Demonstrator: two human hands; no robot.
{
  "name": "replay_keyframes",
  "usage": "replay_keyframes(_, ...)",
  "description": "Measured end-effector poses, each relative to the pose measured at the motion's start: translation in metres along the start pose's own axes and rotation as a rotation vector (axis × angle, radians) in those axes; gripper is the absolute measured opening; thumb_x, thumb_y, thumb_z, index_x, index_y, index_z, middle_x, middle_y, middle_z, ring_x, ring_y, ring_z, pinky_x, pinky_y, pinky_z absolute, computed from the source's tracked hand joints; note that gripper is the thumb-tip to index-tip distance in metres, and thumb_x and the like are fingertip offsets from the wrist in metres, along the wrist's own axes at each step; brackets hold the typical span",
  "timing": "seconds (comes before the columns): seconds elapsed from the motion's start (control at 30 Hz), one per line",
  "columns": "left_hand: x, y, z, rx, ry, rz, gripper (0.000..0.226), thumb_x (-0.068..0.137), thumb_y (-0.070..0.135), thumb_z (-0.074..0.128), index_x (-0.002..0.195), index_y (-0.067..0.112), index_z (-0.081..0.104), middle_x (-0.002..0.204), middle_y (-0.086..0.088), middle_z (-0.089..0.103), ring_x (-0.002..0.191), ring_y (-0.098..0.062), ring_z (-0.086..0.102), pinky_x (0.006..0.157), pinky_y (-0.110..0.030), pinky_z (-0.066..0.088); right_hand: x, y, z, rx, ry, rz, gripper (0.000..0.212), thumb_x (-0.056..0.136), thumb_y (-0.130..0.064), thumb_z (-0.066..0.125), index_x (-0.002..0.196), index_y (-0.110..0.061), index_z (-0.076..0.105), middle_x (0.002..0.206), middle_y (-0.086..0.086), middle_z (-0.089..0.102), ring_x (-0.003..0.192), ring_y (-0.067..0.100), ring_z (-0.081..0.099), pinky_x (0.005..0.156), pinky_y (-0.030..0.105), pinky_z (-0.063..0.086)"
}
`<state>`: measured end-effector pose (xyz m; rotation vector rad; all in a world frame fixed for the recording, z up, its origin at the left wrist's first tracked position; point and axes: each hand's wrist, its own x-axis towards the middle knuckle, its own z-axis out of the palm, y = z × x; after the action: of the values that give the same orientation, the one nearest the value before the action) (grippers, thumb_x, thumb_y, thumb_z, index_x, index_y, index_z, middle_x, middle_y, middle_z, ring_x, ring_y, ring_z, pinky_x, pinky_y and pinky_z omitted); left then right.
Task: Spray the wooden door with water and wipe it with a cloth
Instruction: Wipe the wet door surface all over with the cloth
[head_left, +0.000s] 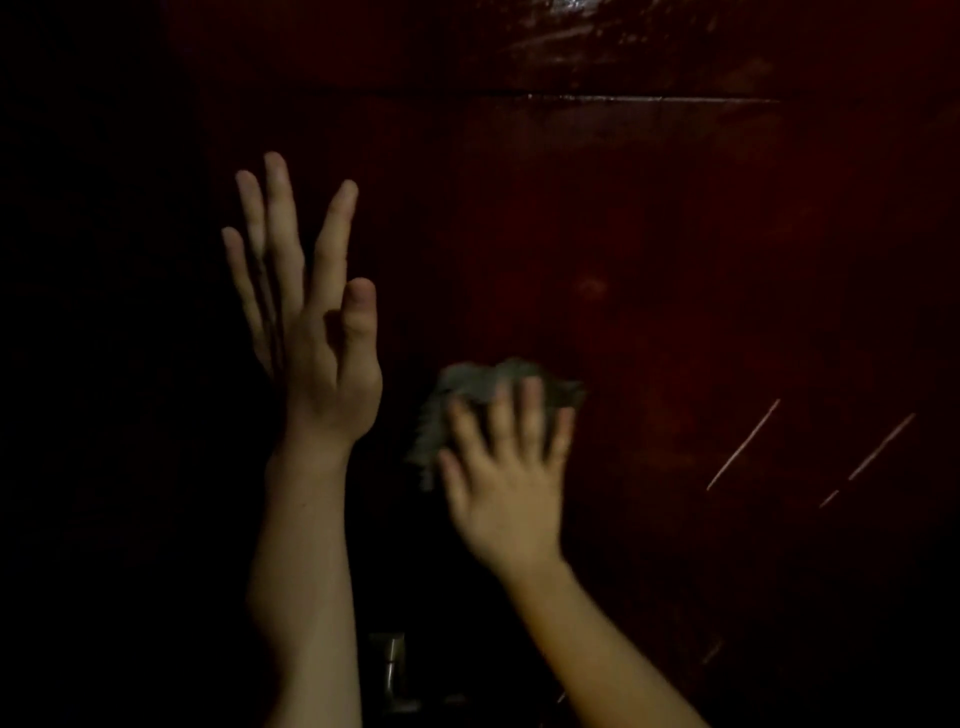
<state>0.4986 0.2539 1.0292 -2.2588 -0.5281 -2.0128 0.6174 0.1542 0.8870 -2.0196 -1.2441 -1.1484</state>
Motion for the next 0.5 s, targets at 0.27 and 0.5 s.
replay_keyframes(0.27, 0.0, 0.002, 0.002, -0.016, 0.016, 0.019, 0.084, 0.105, 0.064, 0.0, 0.16, 0.014, 0.039, 0.171, -0.026, 0.019, 0.16, -0.045, 0.009, 0.128, -0.06, -0.002, -0.02, -0.038, 0.017, 0.033, 0.035, -0.172, 0.046, 0.103, -0.05, 0.048, 0.147, -0.037, 0.05, 0.168, -0.005, 0.019, 0.16, 0.017, 0.003, 0.129, 0.045, 0.002)
replay_keyframes(0.5, -0.009, 0.015, 0.016, 0.083, 0.052, -0.004, 0.081, 0.105, 0.063, 0.003, 0.159, 0.019, 0.043, 0.169, -0.028, 0.021, 0.158, -0.051, 0.011, 0.124, -0.067, -0.004, -0.047, 0.089, 0.007, 0.043, 0.091, 0.36, 0.064, 0.107, -0.051, 0.028, 0.164, -0.029, 0.009, 0.173, 0.004, -0.011, 0.159, 0.029, -0.014, 0.127, 0.057, -0.003)
